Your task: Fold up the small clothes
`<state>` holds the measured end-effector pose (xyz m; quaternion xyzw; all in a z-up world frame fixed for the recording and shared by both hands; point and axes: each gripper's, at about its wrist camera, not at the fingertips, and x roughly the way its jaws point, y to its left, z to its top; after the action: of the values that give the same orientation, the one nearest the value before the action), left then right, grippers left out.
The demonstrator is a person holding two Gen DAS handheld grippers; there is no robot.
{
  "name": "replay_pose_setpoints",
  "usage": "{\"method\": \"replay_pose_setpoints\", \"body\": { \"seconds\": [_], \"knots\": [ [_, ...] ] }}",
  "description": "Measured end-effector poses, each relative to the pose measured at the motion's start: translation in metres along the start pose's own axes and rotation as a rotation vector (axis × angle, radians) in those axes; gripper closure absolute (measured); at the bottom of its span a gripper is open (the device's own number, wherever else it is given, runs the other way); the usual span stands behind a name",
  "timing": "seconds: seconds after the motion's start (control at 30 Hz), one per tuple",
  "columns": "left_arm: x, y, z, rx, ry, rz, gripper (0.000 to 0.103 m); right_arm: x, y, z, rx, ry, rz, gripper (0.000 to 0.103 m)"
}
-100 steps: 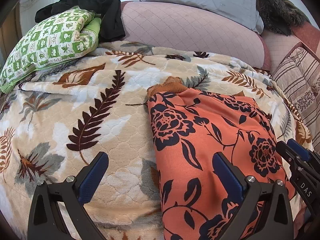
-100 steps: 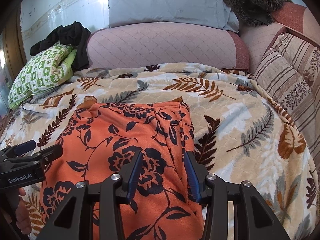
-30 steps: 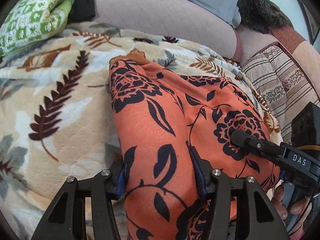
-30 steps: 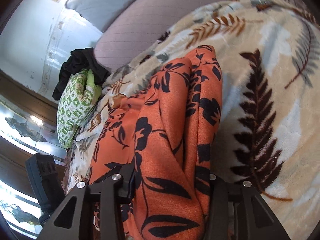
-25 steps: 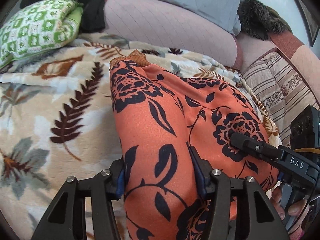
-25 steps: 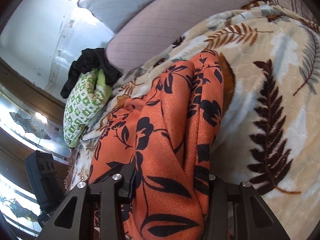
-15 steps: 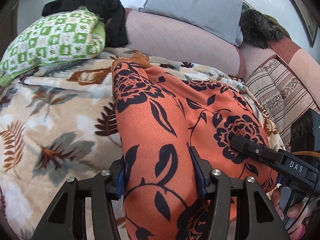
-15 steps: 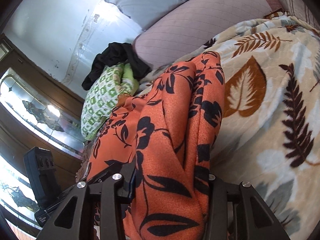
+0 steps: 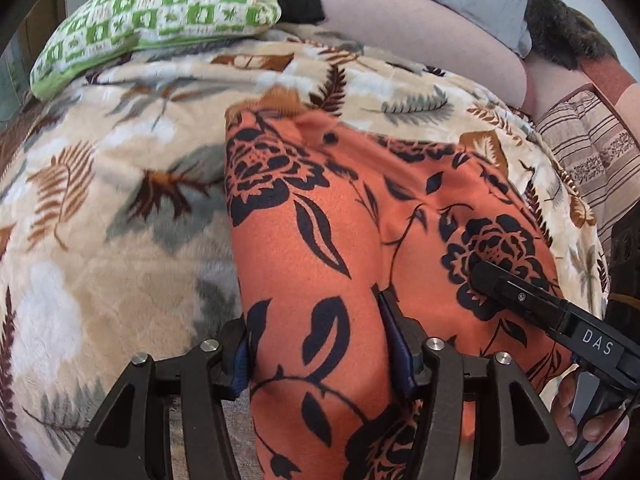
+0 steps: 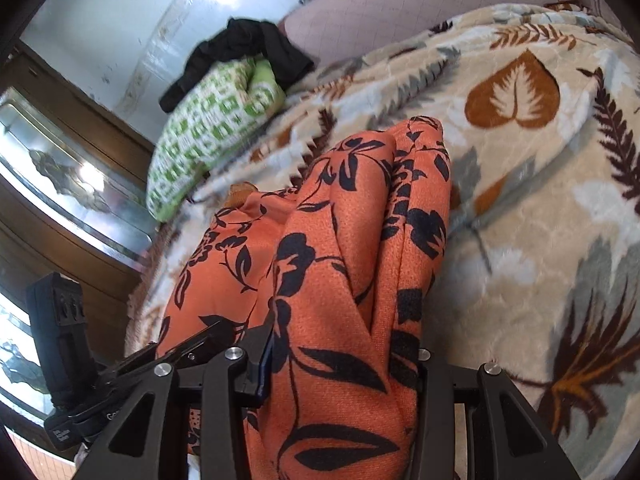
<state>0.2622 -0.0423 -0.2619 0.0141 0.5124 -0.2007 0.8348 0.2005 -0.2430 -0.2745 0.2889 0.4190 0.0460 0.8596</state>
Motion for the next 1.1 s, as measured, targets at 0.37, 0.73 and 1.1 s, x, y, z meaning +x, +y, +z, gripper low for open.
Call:
{"method": "replay_pose_setpoints", "body": {
  "seconds": [0.37, 0.73, 1.1],
  "knots": [
    [-0.028, -0.015, -0.01, 0.02, -0.082, 0.129, 0.034, -0.011, 0.012, -0.004, -0.115, -0.019, -0.169, 0.044],
    [-0.142, -0.031, -0.053, 0.005, -0.454, 0.314, 0.015, -0.087, 0.051, -0.014, -0.237, -0.202, -0.331, 0.044],
    [-0.228, -0.052, -0.083, -0.046, -0.583, 0.319, 0.015, -0.191, 0.104, -0.044, -0.329, -0.358, -0.37, 0.043]
  ]
}}
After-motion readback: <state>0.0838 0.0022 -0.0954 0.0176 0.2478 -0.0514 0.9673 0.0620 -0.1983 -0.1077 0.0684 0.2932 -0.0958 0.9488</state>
